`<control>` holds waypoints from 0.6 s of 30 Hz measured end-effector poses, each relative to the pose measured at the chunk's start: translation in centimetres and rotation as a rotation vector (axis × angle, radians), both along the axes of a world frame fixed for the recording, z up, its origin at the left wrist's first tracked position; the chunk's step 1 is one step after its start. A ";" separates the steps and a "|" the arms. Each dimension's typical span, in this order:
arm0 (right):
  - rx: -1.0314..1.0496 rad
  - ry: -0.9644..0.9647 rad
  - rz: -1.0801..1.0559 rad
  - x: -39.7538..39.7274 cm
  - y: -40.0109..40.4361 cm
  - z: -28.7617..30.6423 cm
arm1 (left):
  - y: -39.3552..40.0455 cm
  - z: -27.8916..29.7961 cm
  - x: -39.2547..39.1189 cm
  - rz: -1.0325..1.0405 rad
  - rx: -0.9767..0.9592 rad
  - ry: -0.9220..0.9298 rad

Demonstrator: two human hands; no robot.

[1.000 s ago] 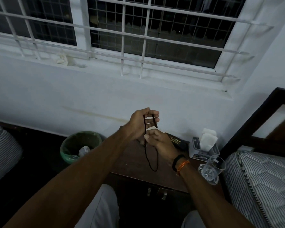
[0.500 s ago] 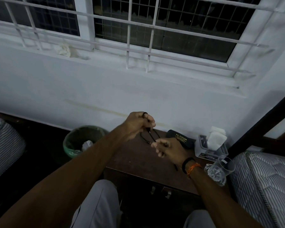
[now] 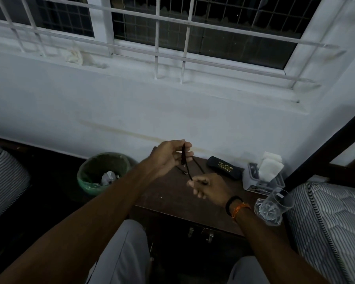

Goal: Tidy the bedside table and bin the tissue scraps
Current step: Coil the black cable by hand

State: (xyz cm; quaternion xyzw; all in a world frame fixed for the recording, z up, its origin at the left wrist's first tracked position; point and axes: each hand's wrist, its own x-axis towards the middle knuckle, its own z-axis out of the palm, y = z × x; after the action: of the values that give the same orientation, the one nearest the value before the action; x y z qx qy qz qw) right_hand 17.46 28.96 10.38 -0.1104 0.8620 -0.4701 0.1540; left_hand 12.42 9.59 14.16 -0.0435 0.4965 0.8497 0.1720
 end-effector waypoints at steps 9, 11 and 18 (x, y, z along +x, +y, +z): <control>0.243 0.285 0.114 1.1 -1.8 1.3 | 0.9 -1.0 1.1 0.034 -0.197 0.068; 0.184 0.260 0.106 1.0 -1.9 1.6 | 1.3 -1.4 1.5 0.039 -0.285 0.059; -0.132 0.272 -0.115 -0.2 -0.5 2.7 | 0.2 -1.9 1.9 0.007 -0.277 -0.077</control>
State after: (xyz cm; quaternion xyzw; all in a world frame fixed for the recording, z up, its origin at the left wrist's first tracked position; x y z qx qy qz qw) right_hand 17.26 28.47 13.11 -0.1333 0.8471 -0.5145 0.0009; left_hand 14.28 9.77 12.21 -0.1011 0.6018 0.7714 0.1804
